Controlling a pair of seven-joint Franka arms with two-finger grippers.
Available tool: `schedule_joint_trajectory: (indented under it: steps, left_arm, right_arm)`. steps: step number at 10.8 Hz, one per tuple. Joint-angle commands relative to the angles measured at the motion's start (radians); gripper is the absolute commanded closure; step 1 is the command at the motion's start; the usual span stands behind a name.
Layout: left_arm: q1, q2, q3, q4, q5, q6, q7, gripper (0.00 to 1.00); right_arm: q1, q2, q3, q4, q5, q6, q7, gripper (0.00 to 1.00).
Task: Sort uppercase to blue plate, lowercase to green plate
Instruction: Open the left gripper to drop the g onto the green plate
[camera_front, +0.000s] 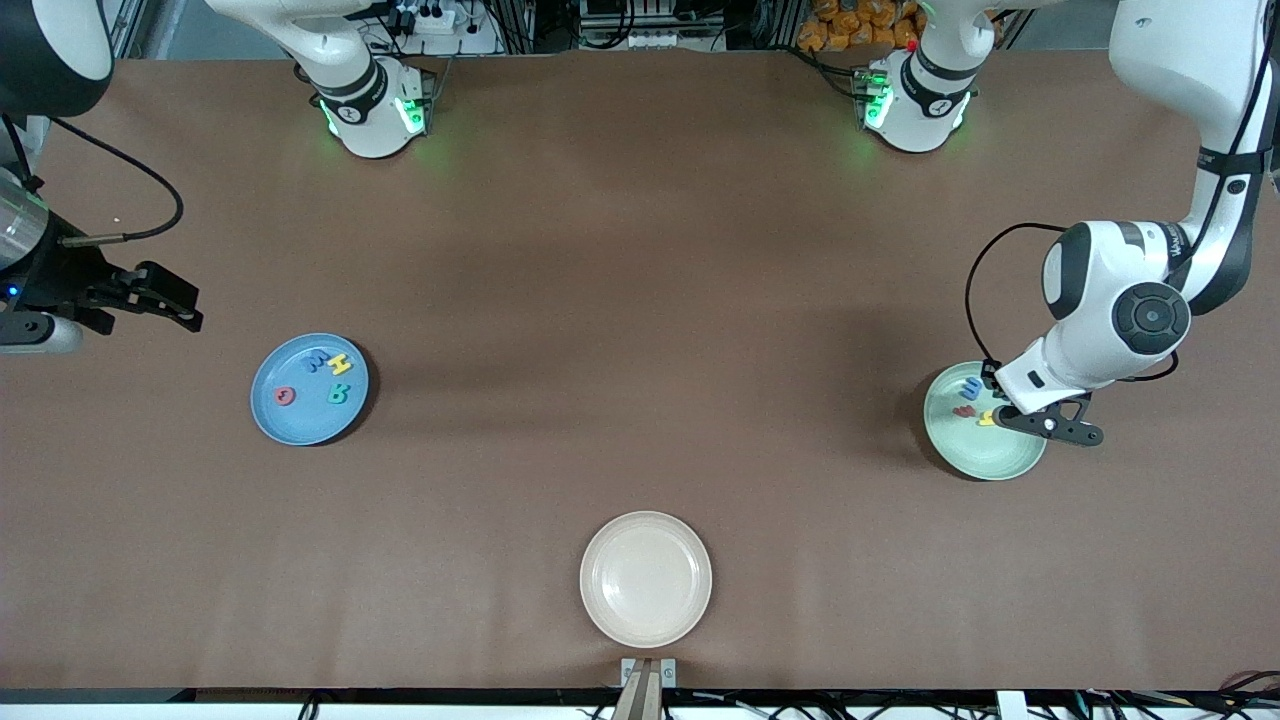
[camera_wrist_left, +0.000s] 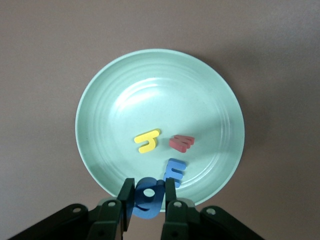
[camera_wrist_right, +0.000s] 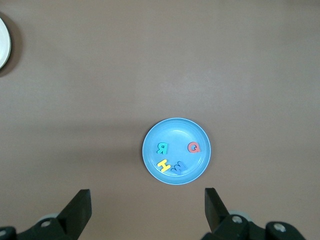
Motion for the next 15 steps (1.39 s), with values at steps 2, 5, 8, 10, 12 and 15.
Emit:
schedule_joint_trajectory:
  steps: [2, 5, 8, 10, 12, 15]
  left_arm:
    - [-0.013, 0.000, 0.008, 0.044, -0.016, -0.003, 0.048, 0.00]
    - [-0.013, -0.046, 0.008, 0.109, -0.025, -0.032, 0.048, 0.00]
    - [-0.024, -0.065, 0.007, 0.281, -0.055, -0.238, 0.040, 0.00]
    - [-0.028, -0.089, 0.008, 0.369, -0.149, -0.366, 0.033, 0.00]
    - [-0.048, -0.146, 0.021, 0.389, -0.151, -0.420, 0.030, 0.00]
    - [-0.082, -0.233, 0.048, 0.409, -0.145, -0.512, -0.034, 0.00]
  right_arm:
    - [-0.071, -0.024, 0.082, -0.011, -0.025, -0.007, 0.041, 0.00]
    - [-0.068, -0.023, 0.084, -0.011, -0.027, -0.007, 0.041, 0.00]
    - [-0.060, -0.024, 0.079, -0.011, -0.029, -0.008, 0.041, 0.00]
    - [-0.045, -0.031, 0.071, -0.014, -0.029, -0.034, 0.041, 0.00]
    - [-0.043, -0.050, 0.068, -0.056, -0.029, -0.028, 0.043, 0.00]
    - [-0.045, -0.113, 0.068, -0.169, -0.027, 0.047, 0.043, 0.00]
